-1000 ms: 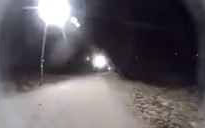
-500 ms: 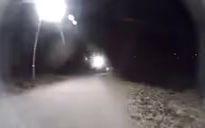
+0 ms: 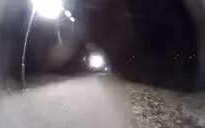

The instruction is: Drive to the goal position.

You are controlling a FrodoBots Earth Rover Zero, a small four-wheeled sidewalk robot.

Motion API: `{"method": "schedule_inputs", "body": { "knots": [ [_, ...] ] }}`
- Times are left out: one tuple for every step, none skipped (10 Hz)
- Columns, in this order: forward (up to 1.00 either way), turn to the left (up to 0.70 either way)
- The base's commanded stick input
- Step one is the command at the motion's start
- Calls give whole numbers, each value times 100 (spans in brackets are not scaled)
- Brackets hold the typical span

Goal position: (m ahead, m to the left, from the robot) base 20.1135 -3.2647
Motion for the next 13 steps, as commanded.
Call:
{"method": "schedule_inputs", "body": {
  "knots": [
    [100, 0],
    [100, 0],
    [100, 0],
    [100, 0],
    [100, 0],
    [100, 0],
    [100, 0],
    [100, 0],
    [100, 0],
    [100, 0],
    [100, 30],
    [100, 32],
    [100, 5]
  ]
}}
